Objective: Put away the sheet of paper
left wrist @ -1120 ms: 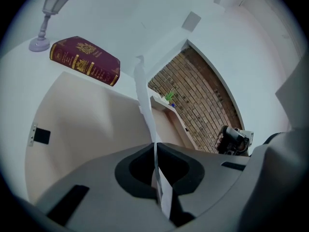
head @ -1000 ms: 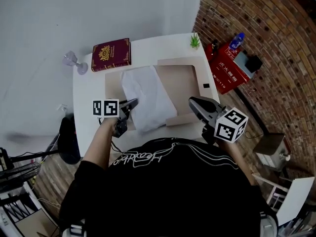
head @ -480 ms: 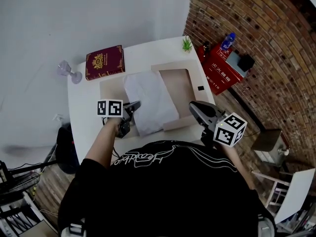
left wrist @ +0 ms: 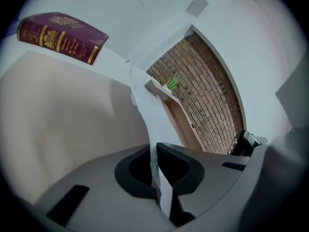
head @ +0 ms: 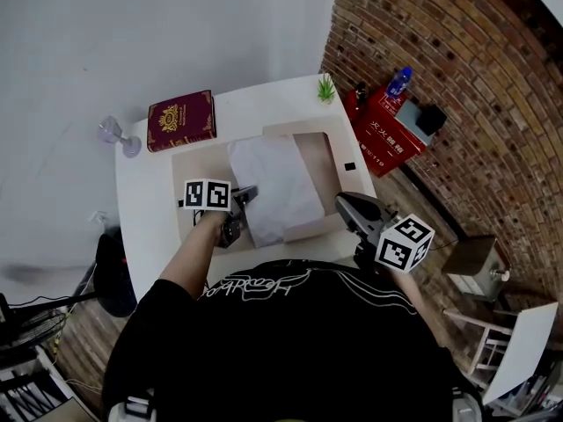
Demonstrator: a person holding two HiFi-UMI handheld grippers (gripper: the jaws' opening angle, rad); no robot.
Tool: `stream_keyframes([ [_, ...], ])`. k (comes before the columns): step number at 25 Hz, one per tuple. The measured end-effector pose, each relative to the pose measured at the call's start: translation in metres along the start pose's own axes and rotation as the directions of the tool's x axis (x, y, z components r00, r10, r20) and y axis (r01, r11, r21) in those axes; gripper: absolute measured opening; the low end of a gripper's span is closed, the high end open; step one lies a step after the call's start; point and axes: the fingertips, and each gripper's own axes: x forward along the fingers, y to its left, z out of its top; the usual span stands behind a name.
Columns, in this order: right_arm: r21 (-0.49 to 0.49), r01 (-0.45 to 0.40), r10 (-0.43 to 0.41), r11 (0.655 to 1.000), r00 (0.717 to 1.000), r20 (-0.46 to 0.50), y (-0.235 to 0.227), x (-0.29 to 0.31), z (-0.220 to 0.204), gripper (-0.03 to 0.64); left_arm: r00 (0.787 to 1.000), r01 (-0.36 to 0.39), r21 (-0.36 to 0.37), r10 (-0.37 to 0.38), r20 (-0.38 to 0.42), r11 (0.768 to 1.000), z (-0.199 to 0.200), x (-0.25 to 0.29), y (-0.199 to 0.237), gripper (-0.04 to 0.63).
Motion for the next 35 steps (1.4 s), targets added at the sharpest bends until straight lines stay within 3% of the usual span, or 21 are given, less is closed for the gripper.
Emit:
stream_keyframes([
  [19, 0.039, 0.023, -0.024, 0.999, 0.999, 0.036, -0.034, -0.035, 0.006, 0.002, 0.996, -0.018, -0.034, 0.014, -0.094, 0.999, 0.0, 0.072, -0.033, 0.034],
  [30, 0.056, -0.025, 0.024, 0.998, 0.999, 0.027, -0.053, -0.038, 0.012, 0.002, 0.989, -0.102, -0.033, 0.098, -0.109, 0.994, 0.003, 0.094, -0.039, 0.034],
  [35, 0.062, -0.057, 0.057, 0.996, 0.998, 0.011, -0.064, -0.035, 0.011, 0.002, 0.976, -0.198, 0.055, 0.202, -0.085, 0.979, 0.01, 0.096, -0.043, 0.035],
])
